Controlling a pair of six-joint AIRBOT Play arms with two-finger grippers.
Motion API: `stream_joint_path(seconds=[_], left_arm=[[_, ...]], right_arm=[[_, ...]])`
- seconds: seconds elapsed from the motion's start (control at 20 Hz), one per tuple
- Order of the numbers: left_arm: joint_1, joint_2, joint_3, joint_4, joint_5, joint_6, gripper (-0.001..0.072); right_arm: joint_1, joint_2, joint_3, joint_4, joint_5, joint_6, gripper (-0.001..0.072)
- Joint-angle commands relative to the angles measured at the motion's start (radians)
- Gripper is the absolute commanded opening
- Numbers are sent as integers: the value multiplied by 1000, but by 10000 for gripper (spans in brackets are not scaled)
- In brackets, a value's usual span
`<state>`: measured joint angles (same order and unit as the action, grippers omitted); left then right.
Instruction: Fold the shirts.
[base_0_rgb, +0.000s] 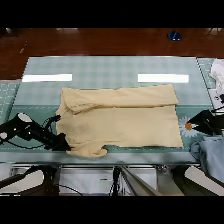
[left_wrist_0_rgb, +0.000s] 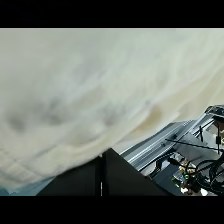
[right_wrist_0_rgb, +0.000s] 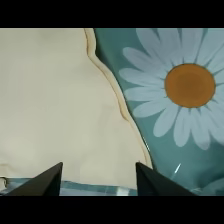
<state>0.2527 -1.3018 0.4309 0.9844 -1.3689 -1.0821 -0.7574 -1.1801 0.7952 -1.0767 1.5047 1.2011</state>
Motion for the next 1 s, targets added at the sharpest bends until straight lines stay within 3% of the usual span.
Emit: stream_joint_path(seconds=[0.0, 0.25, 0.7, 0.85, 0.95], left_arm=[[43, 4, 1, 2, 1, 24, 25], [104, 5, 1, -3, 0, 50, 25], [106, 5, 1, -66, -4, 80, 25], [106, 5, 1, -124, -4, 105, 25], [106, 5, 1, -133, -4, 111, 25]], right_arm=[[-51, -14, -43, -53, 41, -24, 545], [-50, -14, -148, -150, 42, -24, 543], [-4, -14, -311, -149, -95, -5, 535], [87, -14, -346, -100, -240, 49, 375], [97, -14, -343, -6, -319, 70, 356]])
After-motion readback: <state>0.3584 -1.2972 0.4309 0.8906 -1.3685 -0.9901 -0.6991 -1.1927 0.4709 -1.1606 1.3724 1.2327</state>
